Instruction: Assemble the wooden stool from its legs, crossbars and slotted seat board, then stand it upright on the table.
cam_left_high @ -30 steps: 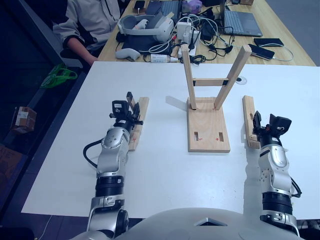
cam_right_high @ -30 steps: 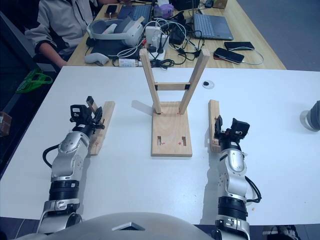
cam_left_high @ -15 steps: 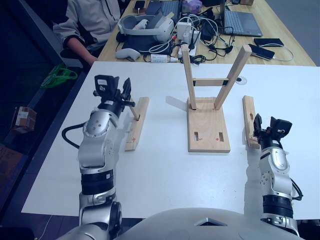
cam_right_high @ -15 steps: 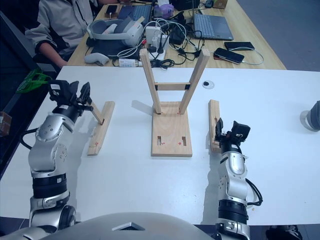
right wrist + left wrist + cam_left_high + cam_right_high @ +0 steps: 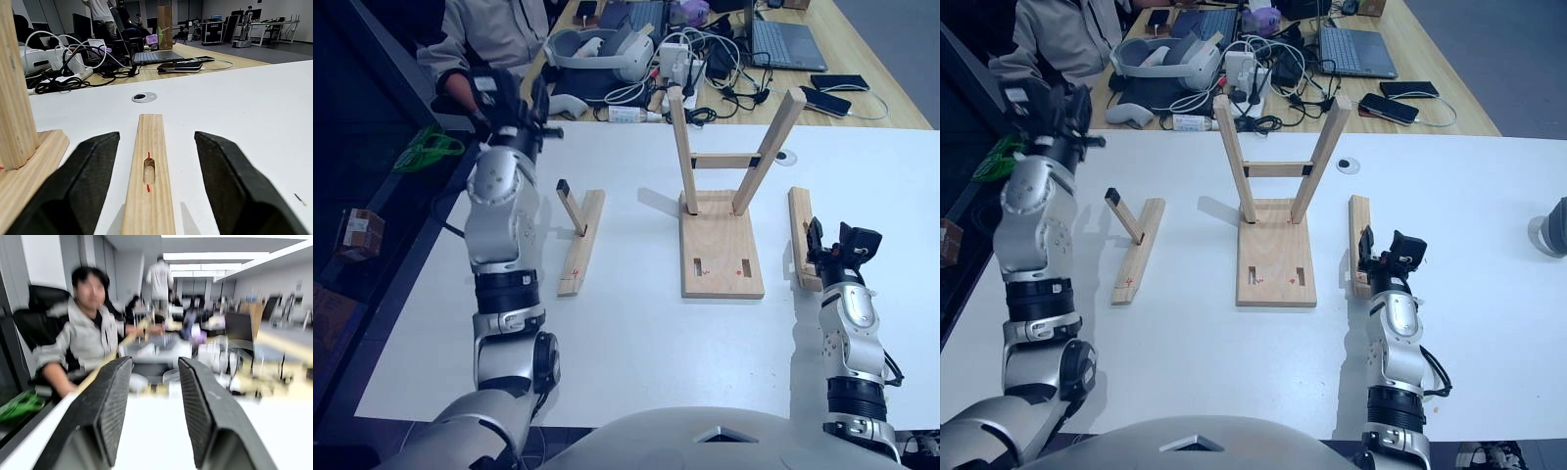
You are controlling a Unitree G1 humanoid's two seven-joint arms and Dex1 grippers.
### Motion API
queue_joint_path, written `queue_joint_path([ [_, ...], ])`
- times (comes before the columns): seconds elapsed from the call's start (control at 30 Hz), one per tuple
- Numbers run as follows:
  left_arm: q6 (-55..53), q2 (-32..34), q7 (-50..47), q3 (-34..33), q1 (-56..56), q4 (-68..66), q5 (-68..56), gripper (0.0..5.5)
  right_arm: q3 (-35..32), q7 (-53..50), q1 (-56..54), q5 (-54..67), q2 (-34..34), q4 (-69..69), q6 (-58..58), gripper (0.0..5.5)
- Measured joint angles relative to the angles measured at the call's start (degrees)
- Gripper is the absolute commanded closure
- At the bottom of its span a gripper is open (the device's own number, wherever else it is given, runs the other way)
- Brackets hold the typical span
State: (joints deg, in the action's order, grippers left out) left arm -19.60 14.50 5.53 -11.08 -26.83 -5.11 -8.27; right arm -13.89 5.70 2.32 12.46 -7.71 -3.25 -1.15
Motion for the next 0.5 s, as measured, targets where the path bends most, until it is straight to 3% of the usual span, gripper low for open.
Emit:
queue_joint_path([
  [0.2, 0.0, 0.8, 1.6, 5.9, 4.1, -1.7, 3.5, 3.77, 0.0, 0.3, -0.1, 0.0, -0.2, 0.0, -0.3, 2.62],
  [0.5, -1.5, -0.2, -2.0, -0.3, 1.9, -1.0, -0.2, 3.77, -0.1, 0.3, -0.1, 0.0, -0.2, -0.1, -0.7, 2.62],
])
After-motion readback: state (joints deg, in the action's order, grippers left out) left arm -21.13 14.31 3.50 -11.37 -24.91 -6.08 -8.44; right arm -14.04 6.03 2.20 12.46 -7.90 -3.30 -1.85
